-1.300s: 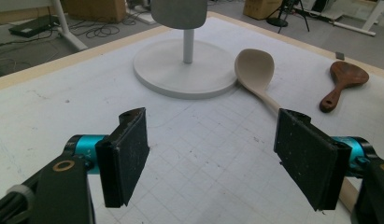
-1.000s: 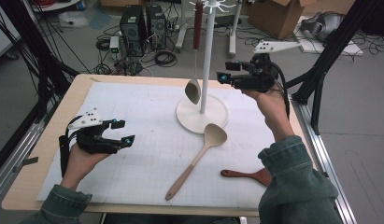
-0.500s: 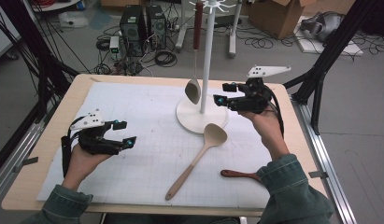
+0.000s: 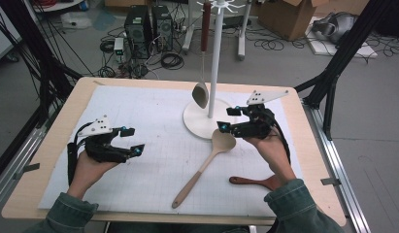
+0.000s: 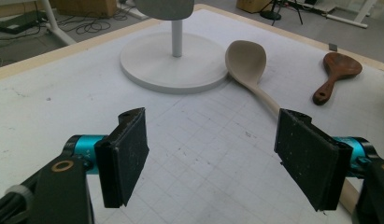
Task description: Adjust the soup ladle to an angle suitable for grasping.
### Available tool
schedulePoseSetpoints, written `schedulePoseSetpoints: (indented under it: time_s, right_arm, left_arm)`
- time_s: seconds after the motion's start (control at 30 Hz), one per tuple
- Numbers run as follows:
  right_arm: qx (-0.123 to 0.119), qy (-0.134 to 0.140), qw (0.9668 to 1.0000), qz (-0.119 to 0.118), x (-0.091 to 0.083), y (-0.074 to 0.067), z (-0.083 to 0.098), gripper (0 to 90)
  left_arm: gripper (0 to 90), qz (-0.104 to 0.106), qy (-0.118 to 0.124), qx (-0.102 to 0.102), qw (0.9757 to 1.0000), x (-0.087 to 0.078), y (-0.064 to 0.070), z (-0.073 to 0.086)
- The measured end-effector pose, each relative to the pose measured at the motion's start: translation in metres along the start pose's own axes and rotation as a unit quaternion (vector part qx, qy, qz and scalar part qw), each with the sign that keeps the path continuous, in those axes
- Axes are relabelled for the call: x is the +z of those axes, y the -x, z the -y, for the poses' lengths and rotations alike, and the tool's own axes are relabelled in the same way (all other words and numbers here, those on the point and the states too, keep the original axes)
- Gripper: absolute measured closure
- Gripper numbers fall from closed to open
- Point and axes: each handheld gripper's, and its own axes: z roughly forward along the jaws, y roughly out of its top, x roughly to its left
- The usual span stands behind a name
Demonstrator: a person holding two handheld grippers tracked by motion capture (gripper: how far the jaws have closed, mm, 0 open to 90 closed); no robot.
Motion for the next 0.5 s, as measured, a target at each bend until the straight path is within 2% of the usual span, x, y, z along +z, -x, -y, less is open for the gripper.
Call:
schedulePoseSetpoints:
  time_s: [0.17,0.4,0.5]
  right_arm:
    - [0.008,-0.018,0.9998,-0.011,0.006,-0.007,0.02,32.2]
    - [0.021,-0.022,0.9994,-0.014,0.007,-0.016,0.05,32.4]
    - [0.018,-0.032,0.9992,-0.018,0.008,-0.02,0.06,36.1]
  left_arm:
    - [25.5,0.004,-0.003,0.0,1.0,0.003,0.003,0.001]
    - [23.2,0.003,-0.011,0.0,0.9999,0.009,0.004,0.005]
    - [22.0,0.003,-0.014,-0.002,0.9999,0.009,0.006,0.008]
